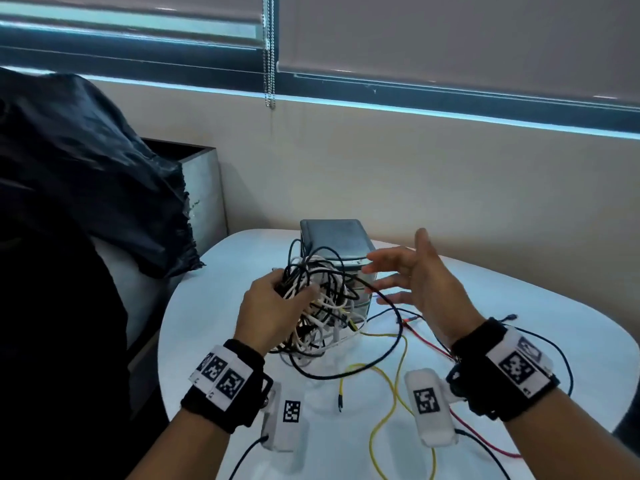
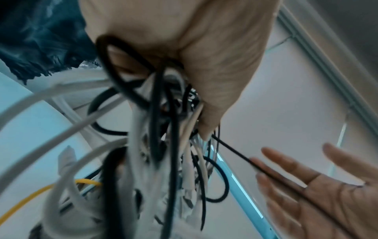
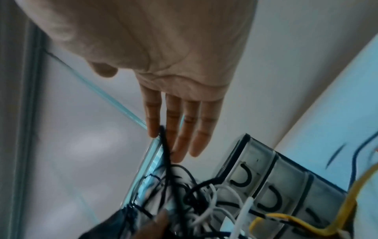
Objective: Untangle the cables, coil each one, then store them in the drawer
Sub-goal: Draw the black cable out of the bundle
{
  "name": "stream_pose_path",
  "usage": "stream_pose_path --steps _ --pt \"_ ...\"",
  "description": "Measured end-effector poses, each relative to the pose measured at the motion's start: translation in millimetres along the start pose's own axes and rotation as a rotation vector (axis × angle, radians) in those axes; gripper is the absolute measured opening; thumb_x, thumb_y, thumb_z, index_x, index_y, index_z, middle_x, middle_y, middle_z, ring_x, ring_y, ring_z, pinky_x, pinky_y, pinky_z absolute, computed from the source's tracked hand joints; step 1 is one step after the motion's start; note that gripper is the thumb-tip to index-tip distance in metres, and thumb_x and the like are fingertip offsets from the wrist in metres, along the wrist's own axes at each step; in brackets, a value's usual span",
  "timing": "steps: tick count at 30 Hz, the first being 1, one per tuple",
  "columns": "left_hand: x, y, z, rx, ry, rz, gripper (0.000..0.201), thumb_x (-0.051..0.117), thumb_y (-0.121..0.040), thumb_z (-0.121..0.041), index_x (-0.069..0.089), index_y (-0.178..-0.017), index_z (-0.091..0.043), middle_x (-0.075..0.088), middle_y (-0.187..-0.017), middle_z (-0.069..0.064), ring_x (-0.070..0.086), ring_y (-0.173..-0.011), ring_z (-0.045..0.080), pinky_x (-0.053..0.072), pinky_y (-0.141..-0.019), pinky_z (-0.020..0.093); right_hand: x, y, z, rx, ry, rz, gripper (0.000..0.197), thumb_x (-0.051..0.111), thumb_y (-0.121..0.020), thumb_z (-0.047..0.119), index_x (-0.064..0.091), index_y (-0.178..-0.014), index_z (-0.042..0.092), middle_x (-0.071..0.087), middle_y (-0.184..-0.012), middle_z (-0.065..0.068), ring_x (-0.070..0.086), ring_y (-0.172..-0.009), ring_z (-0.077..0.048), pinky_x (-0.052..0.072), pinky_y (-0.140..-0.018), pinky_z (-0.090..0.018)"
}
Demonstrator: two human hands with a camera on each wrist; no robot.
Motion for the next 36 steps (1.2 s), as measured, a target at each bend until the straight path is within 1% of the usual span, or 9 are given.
stream_pose_path --steps 6,14,18,22,27,30,32,34,36 --pt "18.0 10.0 -34.6 0.128 -0.070 0.087 0.025 0.081 -0.067 -0.054 0.071 -0.079 -0.034 0.071 -0.073 -0.015 0.067 -0.069 0.007 0.055 -0.066 0.033 25.6 -2.8 -6.9 -0.272 0.942 -0.143 0.024 0.060 -0.092 0.044 0.059 -0.085 0.021 0.065 -0.079 0.004 0.059 -0.070 -0.017 0.050 -0.068 -0.038" --pt "27.5 21.4 -33.1 0.106 -0.230 0.019 0.018 0.078 -0.072 -0.042 0.061 -0.066 -0.042 0.065 -0.064 -0.018 0.063 -0.067 0.002 0.042 -0.057 0.022 27.6 16.2 -15.2 -0.632 1.196 -0.377 0.019 0.056 -0.089 0.026 0.061 -0.076 0.013 0.053 -0.070 0.001 0.049 -0.043 -0.027 0.040 -0.039 -0.032" --pt "34.6 23.3 -26.3 0.051 -0.223 0.025 0.015 0.078 -0.070 -0.039 0.064 -0.066 -0.036 0.067 -0.064 -0.015 0.065 -0.068 0.007 0.046 -0.058 0.023 12.7 16.9 -16.8 -0.583 1.159 -0.434 0.016 0.070 -0.088 0.021 0.058 -0.081 0.014 0.051 -0.065 0.001 0.048 -0.045 -0.027 0.035 -0.046 -0.028" --pt "42.8 25.7 -11.8 -0.013 -0.118 0.086 0.014 0.074 -0.067 -0.041 0.073 -0.075 -0.031 0.071 -0.067 -0.016 0.069 -0.067 0.006 0.057 -0.066 0.030 17.7 21.1 -23.1 -0.616 1.357 -0.330 0.026 0.062 -0.089 0.026 0.049 -0.068 0.017 0.048 -0.050 0.004 0.044 -0.035 -0.023 0.024 -0.043 -0.023" --pt "36.1 35.0 -1.9 -0.053 -0.327 0.064 0.020 0.076 -0.076 -0.048 0.061 -0.068 -0.036 0.066 -0.069 -0.017 0.063 -0.070 0.008 0.043 -0.056 0.022 7.0 50.3 -3.7 -0.745 1.294 -0.461 0.027 0.056 -0.090 0.026 0.049 -0.066 0.018 0.045 -0.051 0.001 0.040 -0.036 -0.025 0.025 -0.040 -0.025" --pt "20.8 30.0 6.8 -0.111 -0.297 0.005 0.019 0.076 -0.076 -0.047 0.065 -0.072 -0.031 0.068 -0.072 -0.013 0.065 -0.073 0.014 0.050 -0.063 0.026 -34.2 62.6 10.0 -0.574 0.998 -0.741 0.030 0.057 -0.092 0.030 0.052 -0.067 0.015 0.049 -0.051 0.001 0.047 -0.044 -0.029 0.037 -0.046 -0.029" --pt "14.3 27.2 2.2 -0.094 -0.331 -0.041 0.021 0.076 -0.076 -0.046 0.066 -0.073 -0.028 0.068 -0.071 -0.012 0.064 -0.073 0.014 0.050 -0.063 0.027 -48.3 56.1 2.3 -0.402 0.872 -0.814 0.016 0.057 -0.092 0.030 0.061 -0.083 0.017 0.063 -0.071 -0.002 0.060 -0.065 -0.031 0.044 -0.060 -0.032" --pt "14.2 25.6 -10.2 -0.052 -0.341 -0.067 0.024 0.076 -0.075 -0.045 0.063 -0.068 -0.027 0.066 -0.067 -0.012 0.063 -0.069 0.013 0.045 -0.059 0.025 -33.6 34.4 -13.5 -0.219 0.984 -0.609 0.028 0.059 -0.092 0.031 0.058 -0.117 0.020 0.066 -0.105 -0.004 0.063 -0.096 -0.029 0.049 -0.080 -0.038" --pt "20.0 22.7 -20.5 -0.028 -0.281 -0.049 0.021 0.078 -0.074 -0.043 0.065 -0.067 -0.027 0.067 -0.064 -0.012 0.064 -0.067 0.011 0.043 -0.057 0.024 -7.1 14.0 -32.9 -0.103 1.053 -0.327 0.036 0.055 -0.094 0.041 0.052 -0.125 0.023 0.065 -0.114 -0.004 0.061 -0.106 -0.028 0.048 -0.090 -0.041"
Point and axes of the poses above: each hand's wrist, its own y-axis away from the middle knuckle, its own x-axis out of the palm, z = x × y, the point moved 6 cm from there along -y, towards the middle knuckle
